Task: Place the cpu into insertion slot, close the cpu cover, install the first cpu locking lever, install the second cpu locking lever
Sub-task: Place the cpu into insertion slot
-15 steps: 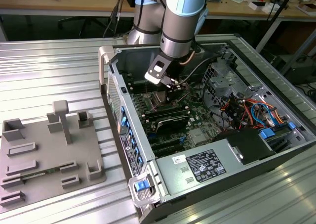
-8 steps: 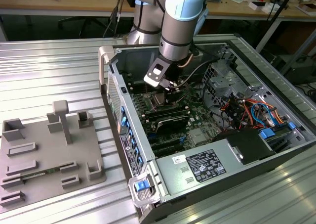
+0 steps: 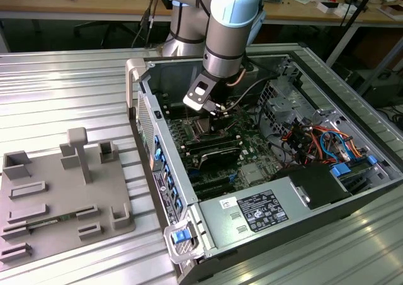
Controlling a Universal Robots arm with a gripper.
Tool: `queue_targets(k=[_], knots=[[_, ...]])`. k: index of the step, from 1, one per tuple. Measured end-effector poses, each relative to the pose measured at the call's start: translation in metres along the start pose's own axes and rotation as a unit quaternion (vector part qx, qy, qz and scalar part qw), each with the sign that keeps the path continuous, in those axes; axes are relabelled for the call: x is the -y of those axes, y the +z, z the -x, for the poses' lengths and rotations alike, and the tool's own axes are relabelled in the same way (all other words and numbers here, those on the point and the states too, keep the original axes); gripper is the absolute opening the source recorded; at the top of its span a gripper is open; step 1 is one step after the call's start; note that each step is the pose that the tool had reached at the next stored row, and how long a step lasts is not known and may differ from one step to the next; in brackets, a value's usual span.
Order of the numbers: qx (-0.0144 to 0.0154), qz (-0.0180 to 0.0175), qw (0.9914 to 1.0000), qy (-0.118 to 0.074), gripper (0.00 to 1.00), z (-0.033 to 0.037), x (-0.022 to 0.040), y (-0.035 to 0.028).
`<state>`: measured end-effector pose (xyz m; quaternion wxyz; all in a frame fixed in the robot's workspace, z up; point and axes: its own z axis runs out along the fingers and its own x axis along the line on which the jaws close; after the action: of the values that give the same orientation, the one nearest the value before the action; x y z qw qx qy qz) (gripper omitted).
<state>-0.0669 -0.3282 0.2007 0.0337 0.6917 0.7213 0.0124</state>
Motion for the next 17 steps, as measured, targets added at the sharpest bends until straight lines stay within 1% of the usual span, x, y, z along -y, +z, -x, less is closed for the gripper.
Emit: queue_targets(k=[8,12,17], knots=[[0.0000,0.0000,1.00000,0.000,0.55,0.0000,0.0000,0.0001],[0.0004,-0.0002,0.99998,0.006,0.55,0.0000,0.0000,0.0003],[0.0004,-0.0002,0.99998,0.007,0.55,0.0000,0.0000,0.0003]])
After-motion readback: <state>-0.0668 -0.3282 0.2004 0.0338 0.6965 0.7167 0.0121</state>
